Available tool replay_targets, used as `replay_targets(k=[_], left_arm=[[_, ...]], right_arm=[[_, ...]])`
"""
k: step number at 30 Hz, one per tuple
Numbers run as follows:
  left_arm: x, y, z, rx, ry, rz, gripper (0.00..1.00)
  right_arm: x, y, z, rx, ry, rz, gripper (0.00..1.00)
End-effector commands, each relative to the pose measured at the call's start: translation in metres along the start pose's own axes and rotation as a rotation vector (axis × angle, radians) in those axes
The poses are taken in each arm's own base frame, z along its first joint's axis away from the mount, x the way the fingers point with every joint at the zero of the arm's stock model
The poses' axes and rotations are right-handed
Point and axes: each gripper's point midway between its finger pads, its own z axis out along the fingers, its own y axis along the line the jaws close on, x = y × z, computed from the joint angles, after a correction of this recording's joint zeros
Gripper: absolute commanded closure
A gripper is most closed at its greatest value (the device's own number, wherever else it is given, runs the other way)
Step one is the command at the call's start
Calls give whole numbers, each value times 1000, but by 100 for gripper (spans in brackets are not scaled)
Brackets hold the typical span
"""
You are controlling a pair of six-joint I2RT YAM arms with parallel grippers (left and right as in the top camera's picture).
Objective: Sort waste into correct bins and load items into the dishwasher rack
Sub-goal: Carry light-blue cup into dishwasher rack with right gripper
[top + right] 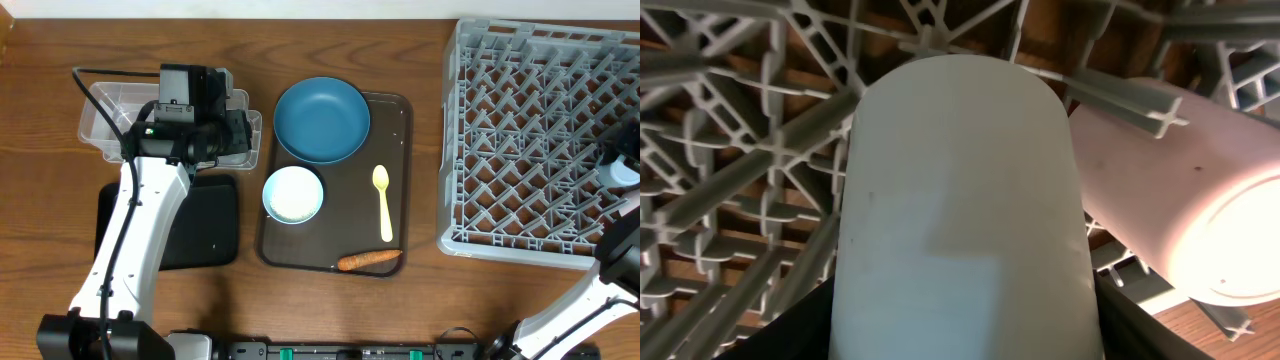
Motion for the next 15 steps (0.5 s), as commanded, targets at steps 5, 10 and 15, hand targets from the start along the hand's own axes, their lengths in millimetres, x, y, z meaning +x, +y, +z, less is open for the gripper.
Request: replay_targets(k=[5,10,15], left_arm=[[-1,4,0,-16,0,8,69],[-1,4,0,-16,0,7,69],[-1,4,0,-17,0,7,69]], right_arm=[[-2,-10,11,17,27,34,55],[-3,-10,11,16,23,34,37],[-5,-10,6,15,12,34,30]])
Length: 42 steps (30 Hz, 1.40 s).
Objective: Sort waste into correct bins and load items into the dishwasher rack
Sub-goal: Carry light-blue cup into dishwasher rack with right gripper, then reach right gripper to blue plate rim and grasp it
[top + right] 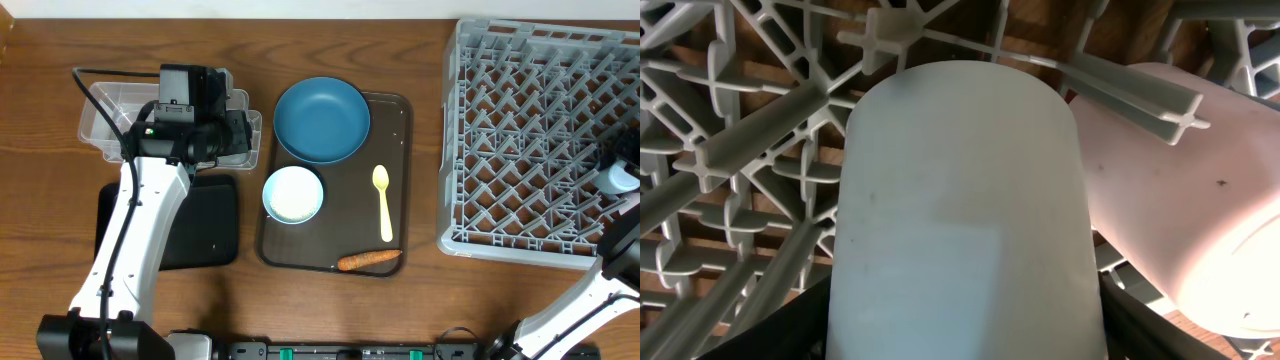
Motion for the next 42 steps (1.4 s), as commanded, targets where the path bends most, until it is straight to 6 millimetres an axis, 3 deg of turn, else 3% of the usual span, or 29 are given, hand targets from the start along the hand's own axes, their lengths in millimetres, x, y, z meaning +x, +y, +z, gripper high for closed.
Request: replay_targets(k=[1,7,13,20,22,27,38,42], left_arm=[[-2,4,0,-16,-3,8,68],[-2,4,0,-16,-3,8,68],[-2,4,0,-16,-3,8,68],[-2,4,0,-16,-3,8,67],[-2,4,0,-16,-3,8,62],[-2,4,0,-16,-3,8,60],[12,18,-1,-91,47,-3,54],[17,24,-2,-123,69,-7,50]], right_arm=[[-7,-4,-11,4,-34,19,28],[-11,-2,-29,-16,-77,15,12],[-10,5,-44,-59,-112,-7,15],[-12,35,-73,-164,-197,-85,18],[-11,60,-89,-249,-241,-154,17],[2,128,-117,-441,-298,-345,17],[60,289,-139,-574,-388,-738,19],[88,349,-136,-581,-444,-856,19]])
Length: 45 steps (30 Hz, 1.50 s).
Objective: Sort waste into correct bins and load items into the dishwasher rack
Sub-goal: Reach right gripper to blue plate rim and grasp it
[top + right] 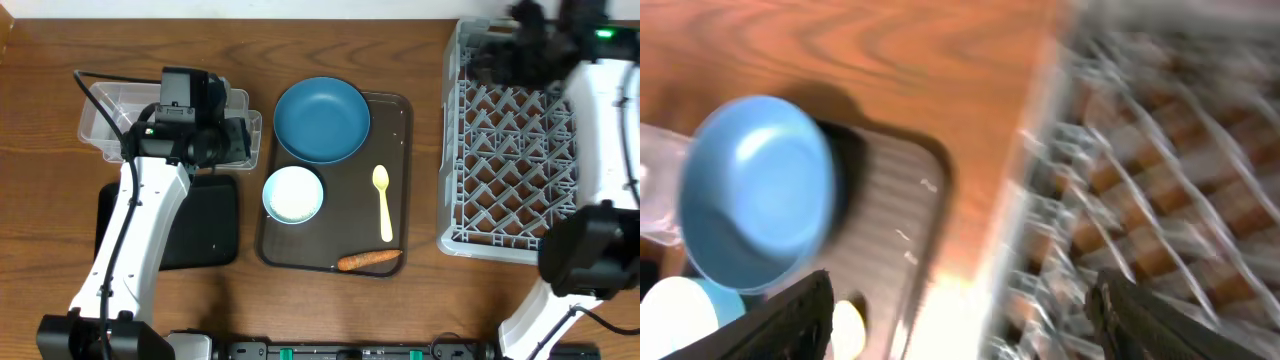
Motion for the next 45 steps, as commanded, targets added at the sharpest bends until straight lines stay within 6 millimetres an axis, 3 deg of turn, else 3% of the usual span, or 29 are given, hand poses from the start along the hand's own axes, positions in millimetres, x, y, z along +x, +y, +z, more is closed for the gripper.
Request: replay_targets(k=[1,5,7,10,14,16,19,24,29,38,45], left_arm=[[0,10,-1,-48,2,3,50],[0,10,-1,-50,2,3,49],[0,10,-1,-50,2,3,49],[0,10,-1,-50,2,3,49],[0,10,-1,-50,2,3,48],[0,10,-1,-50,2,3,49],[0,10,0,-50,2,3,48],[0,10,0,-50,2,3,48],[0,10,0,-50,4,3,48],[1,11,0,-51,8,2,48],[2,11,0,-51,10,2,48]], right_arm=[[2,43,27,-24,14,-78,18],[10,92,76,-40,46,-182,18],[17,105,99,-12,61,-220,18],[24,108,129,98,70,-227,19],[42,117,166,170,94,-224,30],[53,123,181,174,118,-236,37],[66,120,197,220,143,-218,38],[79,111,211,252,177,-199,43],[87,106,216,260,205,-196,74],[99,100,214,272,248,-187,76],[98,97,215,278,242,-151,94]])
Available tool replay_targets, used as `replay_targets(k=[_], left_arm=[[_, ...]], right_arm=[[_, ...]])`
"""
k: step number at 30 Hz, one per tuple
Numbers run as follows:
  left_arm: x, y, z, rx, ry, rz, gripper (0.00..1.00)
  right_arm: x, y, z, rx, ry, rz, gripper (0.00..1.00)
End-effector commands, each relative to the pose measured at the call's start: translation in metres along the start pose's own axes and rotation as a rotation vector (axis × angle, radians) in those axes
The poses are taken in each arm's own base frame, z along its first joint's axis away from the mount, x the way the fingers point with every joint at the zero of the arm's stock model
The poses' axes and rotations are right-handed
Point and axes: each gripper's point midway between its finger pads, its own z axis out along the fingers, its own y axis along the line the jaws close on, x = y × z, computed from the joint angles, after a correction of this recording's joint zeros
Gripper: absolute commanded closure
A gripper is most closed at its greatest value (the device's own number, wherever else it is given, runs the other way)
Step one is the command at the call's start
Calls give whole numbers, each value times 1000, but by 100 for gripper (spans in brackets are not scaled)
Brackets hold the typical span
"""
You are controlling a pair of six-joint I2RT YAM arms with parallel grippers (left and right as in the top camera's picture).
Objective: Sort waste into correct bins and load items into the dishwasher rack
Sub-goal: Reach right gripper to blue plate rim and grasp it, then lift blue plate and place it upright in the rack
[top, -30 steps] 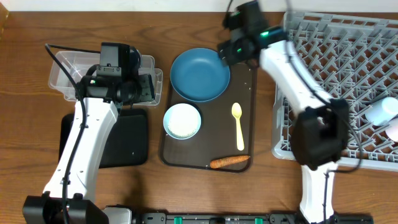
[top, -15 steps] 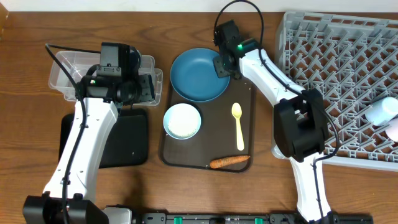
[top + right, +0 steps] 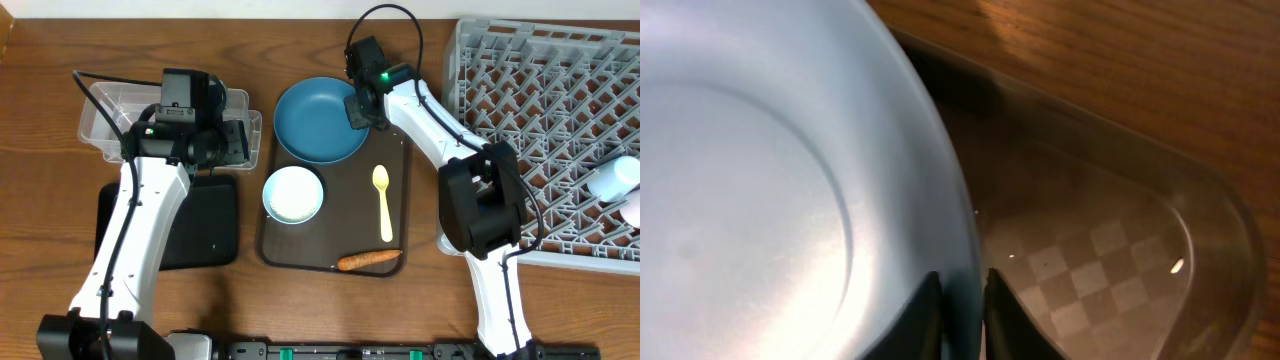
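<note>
A blue plate (image 3: 320, 120) lies at the far end of the dark tray (image 3: 398, 160), with a white bowl (image 3: 293, 194), a yellow spoon (image 3: 382, 203) and a carrot (image 3: 368, 260) nearer the front. My right gripper (image 3: 362, 108) sits at the plate's right rim. In the right wrist view the two fingers of that gripper (image 3: 962, 320) straddle the rim of the blue plate (image 3: 760, 180), one above and one below, shut on it. My left gripper (image 3: 232, 140) hovers over the clear container (image 3: 100, 125); its jaws cannot be made out.
The grey dishwasher rack (image 3: 540, 130) fills the right side, with a white cup (image 3: 615, 180) and a pinkish cup (image 3: 632, 208) lying at its right edge. A black bin (image 3: 205, 225) sits left of the tray, below the clear container. Bare wood (image 3: 1120, 60) lies beyond the tray.
My right gripper was over the rack's far left corner, holding nothing. Now it is at the blue plate's right rim and shut on it. The left arm has not moved.
My right gripper held a white cup down in the rack at its right edge, beside a pinkish cup, at both first moments. Then it was empty over the rack's far left corner, the cup left in the rack. Now it grips the blue plate's rim.
</note>
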Motion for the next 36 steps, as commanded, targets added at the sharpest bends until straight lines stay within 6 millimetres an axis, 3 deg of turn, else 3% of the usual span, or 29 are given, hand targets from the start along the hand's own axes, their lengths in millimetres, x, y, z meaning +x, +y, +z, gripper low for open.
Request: replay_targets(k=[1,7,11,13,17,23,27,31,34,36], left_arm=[[-1,4,0,-16,1,4,48],[-1,4,0,-16,1,4,48],[-1,4,0,-16,1,4,48],[-1,4,0,-16,1,4,48],[-1,4,0,-16,1,4,48],[-1,4,0,-15,1,4,48],[-1,4,0,-16,1,4,48],[-1,4,0,-15,0,4,48],[-1,4,0,-16,1,4,48],[-1,4,0,-16,1,4,48]], right_arm=[[8,-7,9,21,23,34,97],[5,-20,9,30,22,57,99],[-10,-48,-10,67,-23,97,99],[-27,-65,-33,72,-78,102,99],[-63,-104,-106,99,-239,74,99],[-77,-171,-211,263,-409,67,99],[-65,-238,-271,543,-441,94,99],[-34,-308,-322,930,-362,169,99],[-9,-346,-352,1170,-295,277,99],[3,-364,-362,1236,-276,329,99]])
